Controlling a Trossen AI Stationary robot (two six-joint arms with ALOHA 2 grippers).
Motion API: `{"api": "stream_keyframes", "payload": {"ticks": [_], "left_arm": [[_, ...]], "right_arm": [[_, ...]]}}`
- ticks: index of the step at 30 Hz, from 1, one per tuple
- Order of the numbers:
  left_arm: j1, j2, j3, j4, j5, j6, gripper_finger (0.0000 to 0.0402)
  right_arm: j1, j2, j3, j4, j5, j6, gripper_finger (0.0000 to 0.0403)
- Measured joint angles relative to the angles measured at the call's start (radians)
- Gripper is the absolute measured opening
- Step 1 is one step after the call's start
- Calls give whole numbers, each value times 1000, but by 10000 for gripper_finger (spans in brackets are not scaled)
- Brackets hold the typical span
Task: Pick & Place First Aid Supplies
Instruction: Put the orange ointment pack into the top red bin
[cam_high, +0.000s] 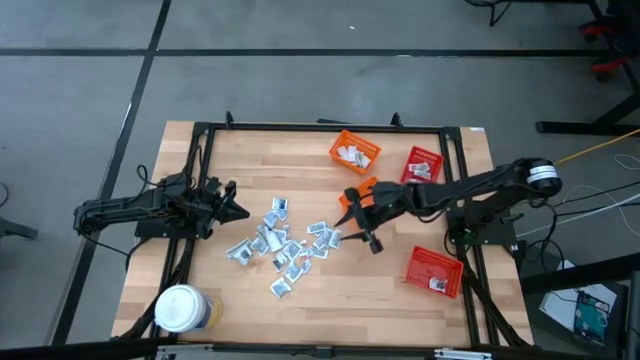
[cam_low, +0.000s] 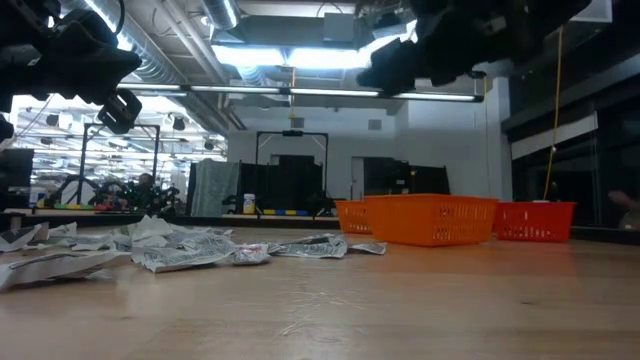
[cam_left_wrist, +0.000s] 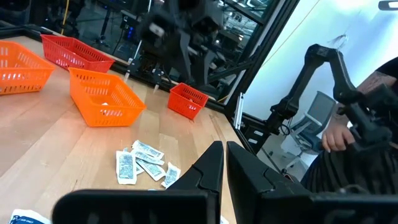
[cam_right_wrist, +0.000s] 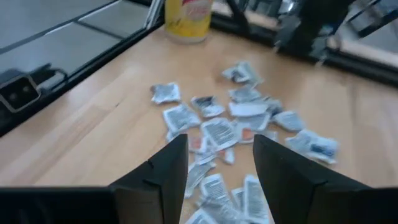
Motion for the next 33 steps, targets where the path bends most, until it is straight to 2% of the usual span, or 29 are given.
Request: {"api": "stream_keyframes", "payload": {"ticks": [6, 19, 25, 33], "left_arm": [[0, 0, 0, 0, 0, 0, 15], [0, 0, 0, 0, 0, 0, 16], [0, 0, 0, 0, 0, 0, 15], [0, 0, 0, 0, 0, 0, 16]], "right_arm": [[46, 83, 0, -4, -2, -32, 180], [49, 178, 0, 8, -1, -39, 180], [49, 268, 1, 88, -10, -27, 180], [49, 409, 126, 79, 42, -27, 180]]}}
